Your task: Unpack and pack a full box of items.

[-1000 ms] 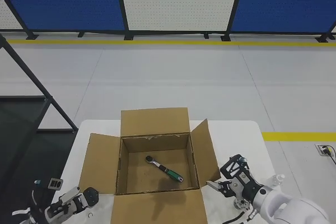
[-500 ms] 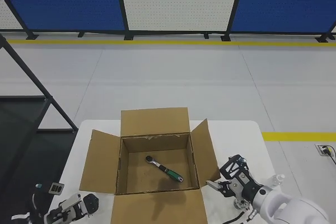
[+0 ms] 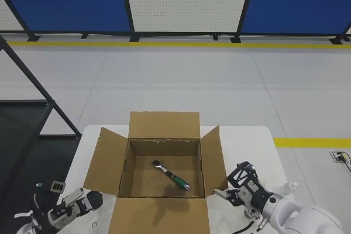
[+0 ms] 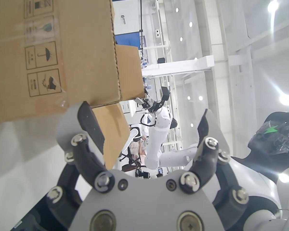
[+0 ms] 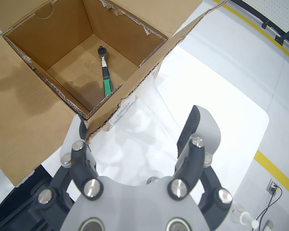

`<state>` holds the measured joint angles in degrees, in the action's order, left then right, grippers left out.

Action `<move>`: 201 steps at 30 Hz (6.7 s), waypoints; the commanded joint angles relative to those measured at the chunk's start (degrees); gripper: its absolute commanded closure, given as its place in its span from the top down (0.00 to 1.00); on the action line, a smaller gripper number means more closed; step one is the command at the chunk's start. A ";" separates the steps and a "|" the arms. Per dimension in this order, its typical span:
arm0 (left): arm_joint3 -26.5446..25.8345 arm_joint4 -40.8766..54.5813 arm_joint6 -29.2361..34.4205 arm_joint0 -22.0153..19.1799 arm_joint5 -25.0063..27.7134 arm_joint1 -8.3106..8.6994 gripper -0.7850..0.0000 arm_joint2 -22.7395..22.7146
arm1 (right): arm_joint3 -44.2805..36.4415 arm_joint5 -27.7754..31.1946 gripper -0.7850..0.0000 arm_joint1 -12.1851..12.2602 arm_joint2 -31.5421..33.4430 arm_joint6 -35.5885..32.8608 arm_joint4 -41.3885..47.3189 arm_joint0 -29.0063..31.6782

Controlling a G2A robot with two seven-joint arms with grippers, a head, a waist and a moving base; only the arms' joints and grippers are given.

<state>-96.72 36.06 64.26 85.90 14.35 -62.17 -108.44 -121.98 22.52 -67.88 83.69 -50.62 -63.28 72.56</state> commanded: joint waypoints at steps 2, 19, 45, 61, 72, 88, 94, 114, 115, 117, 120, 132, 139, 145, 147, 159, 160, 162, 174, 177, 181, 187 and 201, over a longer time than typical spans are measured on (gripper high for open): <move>-0.31 0.16 -0.14 -0.35 0.01 0.11 1.00 0.11 | 0.92 0.38 0.92 0.07 -0.94 -0.28 0.15 -1.60; -0.24 1.65 0.69 -0.07 0.62 0.77 1.00 -0.66 | 1.49 -1.79 1.00 0.65 -2.30 -2.47 0.74 -4.56; -7.59 11.31 2.94 7.32 2.75 0.63 1.00 -5.33 | -12.04 1.55 1.00 1.93 6.86 2.38 2.98 9.51; -4.86 16.12 2.68 6.95 3.17 0.63 1.00 -7.50 | -2.67 3.62 1.00 3.17 10.99 -3.95 2.32 12.93; -4.07 17.67 3.07 5.89 1.30 0.77 1.00 -8.01 | 10.11 3.73 1.00 3.90 10.73 -6.34 3.95 11.23; -4.07 17.67 3.07 5.89 1.30 0.77 1.00 -8.01 | 18.56 2.14 0.75 4.57 7.45 -7.09 4.84 6.56; -4.07 17.67 3.07 5.89 1.30 0.77 1.00 -8.01 | 19.94 2.28 0.35 4.87 6.58 -8.05 5.40 5.32; -4.07 17.67 3.07 5.89 1.30 0.77 1.00 -8.01 | -12.67 1.47 0.00 6.27 16.53 -1.21 7.57 13.06; -4.07 17.67 3.07 5.89 1.30 0.77 1.00 -8.01 | -12.67 1.87 0.00 6.32 16.25 -0.56 7.73 12.53; -4.07 17.67 3.07 5.89 1.30 0.77 1.00 -8.01 | -12.67 1.52 0.00 6.36 15.36 0.47 8.38 11.49; -4.07 17.67 3.07 5.89 1.30 0.77 1.00 -8.01 | -12.67 1.60 0.00 6.41 14.64 0.43 8.46 10.97; -4.38 17.37 2.55 5.88 0.96 0.76 1.00 -7.81 | -12.67 2.28 0.00 6.43 13.71 2.64 7.78 11.51; -7.30 15.68 1.57 5.31 -0.33 0.80 1.00 -6.33 | -12.67 0.75 0.00 6.24 6.91 10.58 3.51 3.52; -7.12 17.39 0.39 6.07 0.47 0.59 1.00 -6.47 | -12.67 -1.90 0.00 5.78 -3.57 5.16 4.16 -6.03; -6.99 17.83 0.40 6.72 0.92 0.52 1.00 -6.95 | -12.63 -4.20 0.00 5.48 -7.44 1.28 4.41 -9.18; -6.59 20.25 -0.22 10.21 3.15 -0.04 1.00 -9.05 | 4.82 -21.31 0.00 0.70 -30.88 -10.42 0.26 -33.51; -6.65 20.45 -0.29 10.42 3.34 -0.09 1.00 -9.20 | 6.65 -22.69 0.00 0.10 -32.50 -10.44 0.66 -35.10; -6.74 20.86 -0.46 10.81 3.62 -0.18 1.00 -9.49 | 10.66 -25.02 0.00 -1.07 -35.20 -10.04 1.87 -37.92; -7.10 22.94 -2.03 11.54 4.38 -0.58 1.00 -10.09 | 26.60 -31.06 0.00 -6.43 -43.42 -5.58 8.34 -46.93; -7.10 22.94 -2.03 11.54 4.38 -0.58 1.00 -10.09 | 26.60 -31.06 0.00 -6.43 -43.42 -5.58 8.34 -46.93; -7.10 22.94 -2.03 11.54 4.38 -0.58 1.00 -10.09 | 26.60 -31.06 0.00 -6.43 -43.42 -5.58 8.34 -46.93; -7.78 22.32 -3.48 11.37 3.80 -0.64 1.00 -9.87 | 27.44 -29.79 0.00 -6.54 -43.10 -4.49 10.06 -46.04; -8.20 22.75 -4.06 11.30 3.63 -0.92 1.00 -10.61 | 60.47 -31.00 0.00 -16.79 -53.78 -5.55 23.53 -60.00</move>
<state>-104.92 58.83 60.19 97.21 17.99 -63.09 -119.07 -64.58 -8.27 -83.86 30.48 -56.45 -40.42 13.32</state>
